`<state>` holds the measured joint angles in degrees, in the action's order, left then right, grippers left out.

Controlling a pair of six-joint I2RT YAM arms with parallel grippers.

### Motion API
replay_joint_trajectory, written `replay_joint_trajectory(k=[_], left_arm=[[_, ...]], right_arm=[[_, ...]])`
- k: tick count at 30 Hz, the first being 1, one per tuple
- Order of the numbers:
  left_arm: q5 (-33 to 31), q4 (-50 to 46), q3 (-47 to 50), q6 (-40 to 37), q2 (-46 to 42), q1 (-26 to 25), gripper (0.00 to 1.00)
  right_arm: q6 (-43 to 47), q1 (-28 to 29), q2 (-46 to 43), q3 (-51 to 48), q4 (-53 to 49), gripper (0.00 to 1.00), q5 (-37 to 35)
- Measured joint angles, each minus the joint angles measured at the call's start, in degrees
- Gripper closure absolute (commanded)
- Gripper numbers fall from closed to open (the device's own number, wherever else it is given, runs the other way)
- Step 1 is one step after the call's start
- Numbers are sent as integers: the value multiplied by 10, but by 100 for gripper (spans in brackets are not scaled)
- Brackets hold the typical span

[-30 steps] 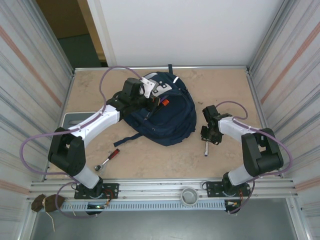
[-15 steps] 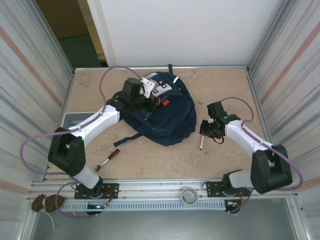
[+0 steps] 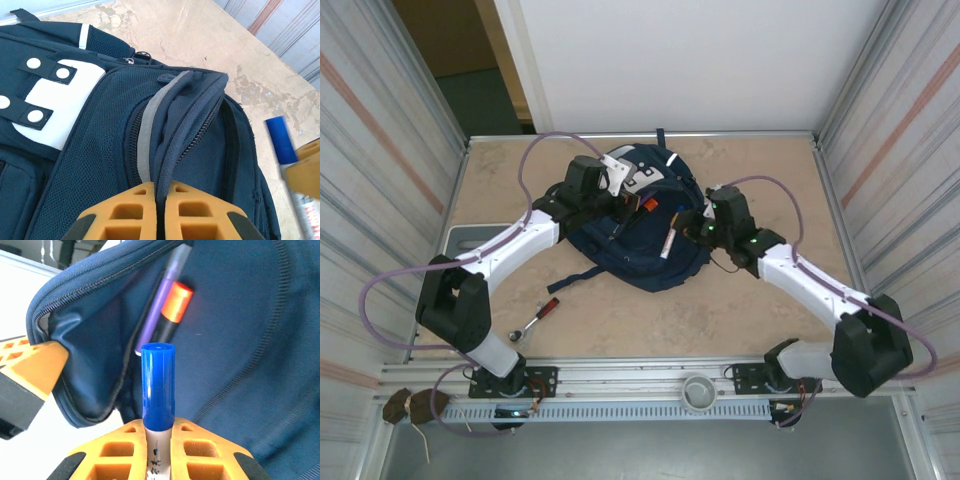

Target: Pack books, pencil case, and school supplies into a backpack

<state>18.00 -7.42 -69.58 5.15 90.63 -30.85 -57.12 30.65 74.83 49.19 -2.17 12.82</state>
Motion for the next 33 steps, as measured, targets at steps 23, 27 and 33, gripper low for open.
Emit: replay_joint_trajectory(k=[23, 27, 33], left_arm=[[0, 0, 0, 0, 0, 0, 100], [1, 5, 5, 1, 0, 0, 100], [9, 30, 31, 2, 0, -17, 73]], right_arm=[[-69, 16, 139, 59, 118, 58, -72], [-30, 13, 56, 33, 81, 54, -86], [24, -47, -88, -29, 8, 49, -127]])
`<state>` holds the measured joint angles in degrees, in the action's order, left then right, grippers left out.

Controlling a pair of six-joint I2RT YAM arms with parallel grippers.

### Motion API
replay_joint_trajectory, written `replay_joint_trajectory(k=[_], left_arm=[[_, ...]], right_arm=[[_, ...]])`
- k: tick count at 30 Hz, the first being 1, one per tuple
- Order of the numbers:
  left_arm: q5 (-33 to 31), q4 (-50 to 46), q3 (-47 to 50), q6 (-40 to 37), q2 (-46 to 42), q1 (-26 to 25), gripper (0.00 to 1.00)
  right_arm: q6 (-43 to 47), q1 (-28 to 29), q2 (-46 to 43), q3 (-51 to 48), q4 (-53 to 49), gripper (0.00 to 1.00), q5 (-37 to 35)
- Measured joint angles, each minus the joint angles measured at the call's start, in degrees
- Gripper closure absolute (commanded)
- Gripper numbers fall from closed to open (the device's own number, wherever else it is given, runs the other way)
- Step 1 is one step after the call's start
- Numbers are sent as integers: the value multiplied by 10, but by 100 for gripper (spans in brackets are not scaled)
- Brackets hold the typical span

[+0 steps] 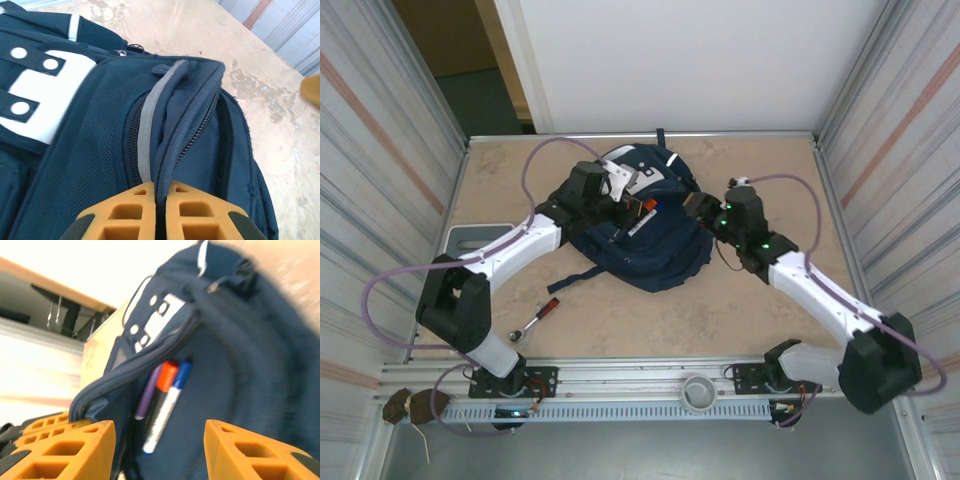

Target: Pack books, pencil case, and school supplies into a backpack

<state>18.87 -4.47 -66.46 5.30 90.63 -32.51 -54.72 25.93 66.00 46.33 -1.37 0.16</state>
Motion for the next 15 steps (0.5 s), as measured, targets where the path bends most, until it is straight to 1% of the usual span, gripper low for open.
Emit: replay_joint_trajectory(k=[3, 6, 9, 12, 15], left_arm=[[12, 3, 4, -6, 1, -22, 58], [33, 2, 4, -21, 1, -39, 47], [52, 3, 7, -35, -2, -44, 37], [56, 20, 36, -36, -29, -34, 30], [56, 36, 69, -16, -68, 0, 28]], right_arm=[[20, -40, -40, -16, -37, 46, -11], [42, -55, -45, -17, -61, 43, -12], [58, -52, -29, -17, -74, 41, 4], [70, -40, 2, -17, -78, 39, 16], [83, -12, 40, -16, -78, 37, 22]])
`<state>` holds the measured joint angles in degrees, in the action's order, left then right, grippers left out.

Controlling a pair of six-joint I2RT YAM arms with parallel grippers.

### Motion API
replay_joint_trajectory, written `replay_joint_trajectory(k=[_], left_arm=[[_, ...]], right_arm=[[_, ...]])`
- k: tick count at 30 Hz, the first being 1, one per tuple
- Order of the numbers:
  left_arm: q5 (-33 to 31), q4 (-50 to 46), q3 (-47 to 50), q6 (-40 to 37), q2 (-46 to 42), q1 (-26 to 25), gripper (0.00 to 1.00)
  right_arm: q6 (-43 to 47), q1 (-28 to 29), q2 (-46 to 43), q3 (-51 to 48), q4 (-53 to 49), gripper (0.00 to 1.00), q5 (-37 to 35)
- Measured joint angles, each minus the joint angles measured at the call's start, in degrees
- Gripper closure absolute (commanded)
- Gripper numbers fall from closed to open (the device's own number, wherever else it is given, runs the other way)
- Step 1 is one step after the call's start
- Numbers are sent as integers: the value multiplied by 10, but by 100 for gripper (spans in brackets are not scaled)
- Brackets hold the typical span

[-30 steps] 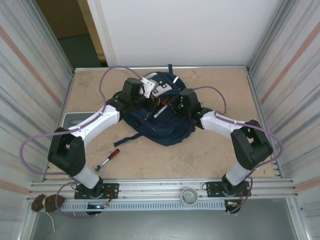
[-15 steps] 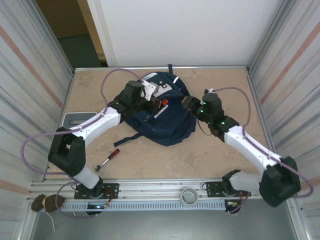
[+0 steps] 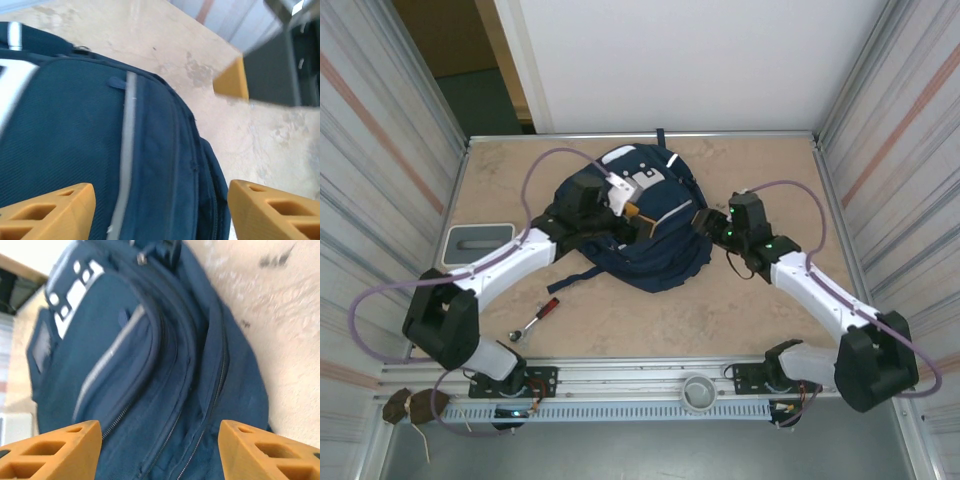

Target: Pack books, pencil case, and school supplies into a backpack

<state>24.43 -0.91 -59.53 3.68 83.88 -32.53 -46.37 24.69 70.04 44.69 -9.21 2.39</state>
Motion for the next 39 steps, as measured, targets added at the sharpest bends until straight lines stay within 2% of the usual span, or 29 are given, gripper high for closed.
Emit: replay_joint_trajectory(k=[6, 9, 17, 20, 26, 32, 39], left_arm=[[-5, 19, 11, 65, 5, 101, 27], [-7, 19, 12, 84, 37, 115, 28], [-6, -5, 12, 101, 119, 114, 37], [-2, -7, 12, 103, 121, 114, 44], [32, 7, 12, 112, 123, 109, 55], [37, 21, 12, 119, 134, 77, 65], [42, 30, 12, 132, 151, 31, 68]], right_arm=[[15, 40, 67, 5, -3, 37, 3], [20, 40, 90, 7, 0, 42, 3], [37, 37, 141, 39, -2, 68, 5], [42, 30, 153, 47, -6, 72, 9], [58, -5, 175, 71, -8, 74, 22], [87, -47, 202, 111, -19, 73, 26], [136, -80, 229, 174, -60, 69, 25]])
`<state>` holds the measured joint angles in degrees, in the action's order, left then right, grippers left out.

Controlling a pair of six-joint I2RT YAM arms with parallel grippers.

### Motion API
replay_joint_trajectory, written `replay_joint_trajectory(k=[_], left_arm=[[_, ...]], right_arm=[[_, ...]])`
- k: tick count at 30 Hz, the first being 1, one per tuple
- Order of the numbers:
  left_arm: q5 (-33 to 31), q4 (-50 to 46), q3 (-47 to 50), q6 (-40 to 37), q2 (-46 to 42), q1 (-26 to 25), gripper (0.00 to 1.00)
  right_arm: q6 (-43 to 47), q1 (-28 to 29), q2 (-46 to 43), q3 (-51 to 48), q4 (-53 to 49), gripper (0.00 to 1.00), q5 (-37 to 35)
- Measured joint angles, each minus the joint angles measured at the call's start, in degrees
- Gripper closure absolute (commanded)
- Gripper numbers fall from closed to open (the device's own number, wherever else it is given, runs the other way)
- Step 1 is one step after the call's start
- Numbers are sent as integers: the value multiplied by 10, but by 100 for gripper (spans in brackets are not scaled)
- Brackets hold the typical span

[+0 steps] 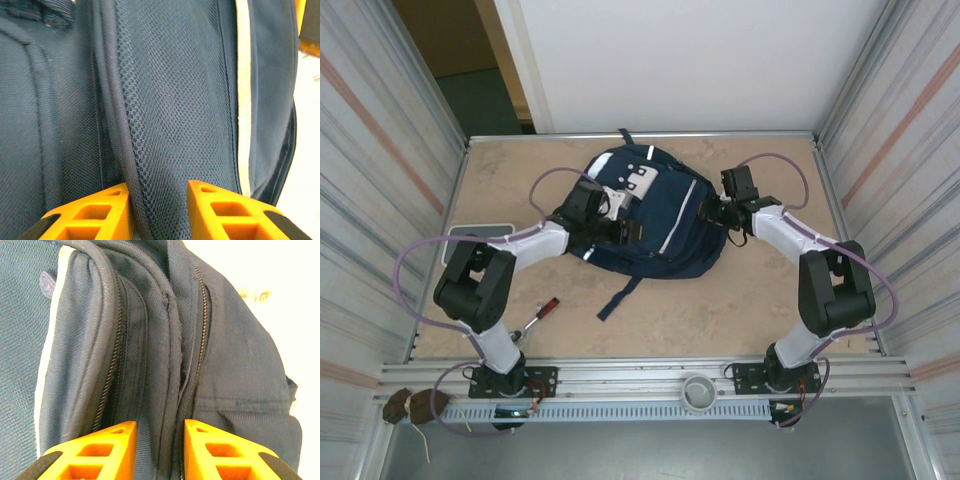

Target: Pack books, pencil case, and school supplies into a backpack

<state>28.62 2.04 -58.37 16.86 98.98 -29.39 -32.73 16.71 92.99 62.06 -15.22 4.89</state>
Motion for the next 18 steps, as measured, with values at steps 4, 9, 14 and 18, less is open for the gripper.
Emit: replay_joint_trajectory(k=[4, 9, 14, 18], left_arm=[[5, 5, 0, 11, 0, -10, 72], [6, 11, 0, 18, 9, -11, 82], [10, 15, 0, 30, 15, -11, 91], [13, 18, 0, 36, 15, -10, 97]], right_arm=[[22, 1, -8, 5, -16, 64, -4], [35, 7, -65, -28, -28, 57, -7], [35, 52, -145, -90, -33, 51, -9], [15, 132, -177, -136, -23, 48, -15]])
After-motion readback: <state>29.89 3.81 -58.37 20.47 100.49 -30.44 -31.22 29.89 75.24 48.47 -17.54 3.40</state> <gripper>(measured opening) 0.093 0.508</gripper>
